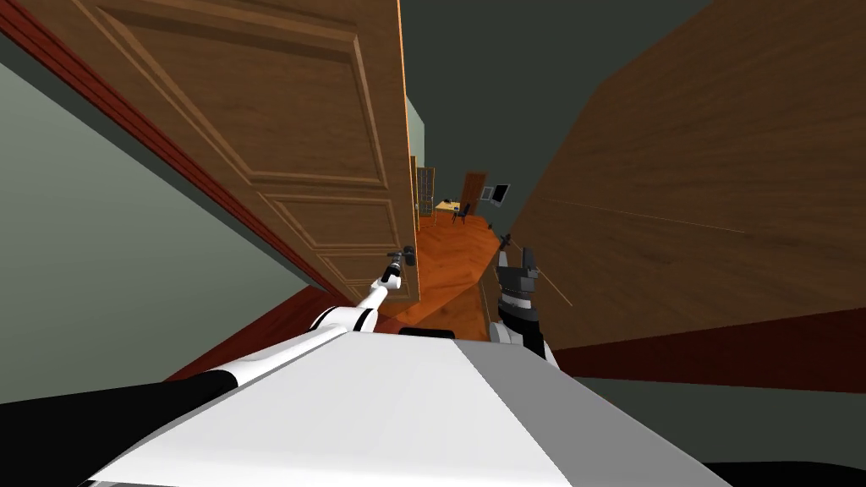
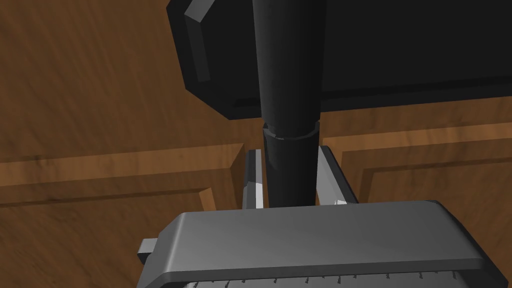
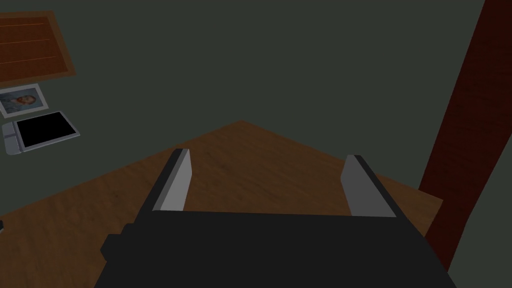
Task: Push the door open
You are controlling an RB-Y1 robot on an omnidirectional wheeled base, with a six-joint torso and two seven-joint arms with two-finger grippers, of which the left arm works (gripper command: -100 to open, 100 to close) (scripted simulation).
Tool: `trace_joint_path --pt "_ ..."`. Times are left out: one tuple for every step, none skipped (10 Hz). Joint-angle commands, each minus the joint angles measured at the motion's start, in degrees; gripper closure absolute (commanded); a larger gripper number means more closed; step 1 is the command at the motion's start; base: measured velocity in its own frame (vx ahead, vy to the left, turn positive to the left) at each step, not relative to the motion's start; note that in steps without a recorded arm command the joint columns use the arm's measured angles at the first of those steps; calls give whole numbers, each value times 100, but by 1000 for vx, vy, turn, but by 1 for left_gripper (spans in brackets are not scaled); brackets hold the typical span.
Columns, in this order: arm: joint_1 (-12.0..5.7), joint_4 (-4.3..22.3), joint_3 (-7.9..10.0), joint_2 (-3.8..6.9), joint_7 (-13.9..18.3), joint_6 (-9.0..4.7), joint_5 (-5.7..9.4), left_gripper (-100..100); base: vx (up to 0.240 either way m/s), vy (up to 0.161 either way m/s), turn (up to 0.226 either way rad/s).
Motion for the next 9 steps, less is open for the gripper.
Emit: trace_joint_path --pt "114 -214 102 35 -58 66 21 100 110 -92 84" --pt "124 -210 207 72 -89 63 57 100 135 -135 77" --pt "128 -209 242 84 -99 63 69 100 158 -144 89" --pt "134 -206 305 105 -118 61 91 100 164 -123 78" --pt "141 -204 367 125 -136 59 112 100 170 -138 75" --pt "146 -202 421 142 -152 58 131 100 187 -114 81" --pt "151 -200 471 157 -167 57 148 100 170 -107 76" --pt "156 -198 514 169 -179 56 163 100 168 -101 55" --pt "159 -196 549 179 -190 55 175 100 170 -97 68"
